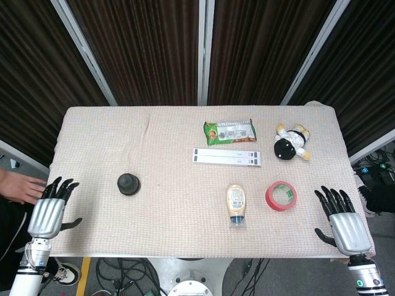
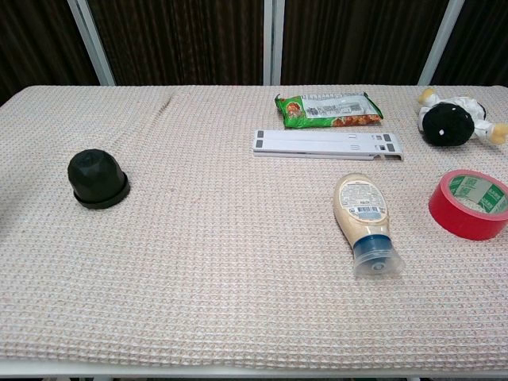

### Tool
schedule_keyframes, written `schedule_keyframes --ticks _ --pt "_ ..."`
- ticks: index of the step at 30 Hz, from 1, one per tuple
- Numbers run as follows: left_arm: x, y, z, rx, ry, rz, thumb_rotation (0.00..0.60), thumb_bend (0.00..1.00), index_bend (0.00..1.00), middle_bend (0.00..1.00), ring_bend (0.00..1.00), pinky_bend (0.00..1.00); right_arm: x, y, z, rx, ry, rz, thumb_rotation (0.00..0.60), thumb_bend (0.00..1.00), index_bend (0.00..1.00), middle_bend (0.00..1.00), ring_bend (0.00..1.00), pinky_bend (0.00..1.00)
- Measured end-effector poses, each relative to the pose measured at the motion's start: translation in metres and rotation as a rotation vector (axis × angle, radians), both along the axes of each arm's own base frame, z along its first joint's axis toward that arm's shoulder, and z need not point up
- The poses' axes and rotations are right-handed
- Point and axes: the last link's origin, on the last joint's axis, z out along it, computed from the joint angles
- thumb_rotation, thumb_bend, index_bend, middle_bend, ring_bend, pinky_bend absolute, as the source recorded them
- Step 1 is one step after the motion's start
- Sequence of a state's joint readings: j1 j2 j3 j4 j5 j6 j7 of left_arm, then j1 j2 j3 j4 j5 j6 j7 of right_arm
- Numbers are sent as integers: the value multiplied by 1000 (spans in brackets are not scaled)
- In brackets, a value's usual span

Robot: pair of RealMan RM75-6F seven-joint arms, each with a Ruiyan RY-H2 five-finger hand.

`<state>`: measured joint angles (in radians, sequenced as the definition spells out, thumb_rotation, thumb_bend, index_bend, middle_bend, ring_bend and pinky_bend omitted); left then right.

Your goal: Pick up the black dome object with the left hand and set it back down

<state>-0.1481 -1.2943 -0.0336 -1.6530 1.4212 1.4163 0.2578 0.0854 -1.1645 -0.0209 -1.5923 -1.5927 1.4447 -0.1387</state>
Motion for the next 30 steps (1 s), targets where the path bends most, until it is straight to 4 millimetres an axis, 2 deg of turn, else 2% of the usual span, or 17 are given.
schedule_keyframes --ticks 11,17,23,30 --pt "5 2 -5 -23 -36 -11 600 0 164 114 21 129 2 -2 7 -28 -13 11 600 101 0 0 0 0" --pt "8 10 -11 -19 -113 -9 600 0 159 119 21 115 6 -5 9 -43 -32 15 600 101 0 0 0 0" --pt "6 31 -31 -70 -146 -11 600 0 107 119 22 115 8 -5 7 -35 -19 23 600 101 0 0 0 0" --pt "25 66 -68 -126 -263 -9 600 0 103 119 22 115 6 -2 12 -46 2 19 600 101 0 0 0 0"
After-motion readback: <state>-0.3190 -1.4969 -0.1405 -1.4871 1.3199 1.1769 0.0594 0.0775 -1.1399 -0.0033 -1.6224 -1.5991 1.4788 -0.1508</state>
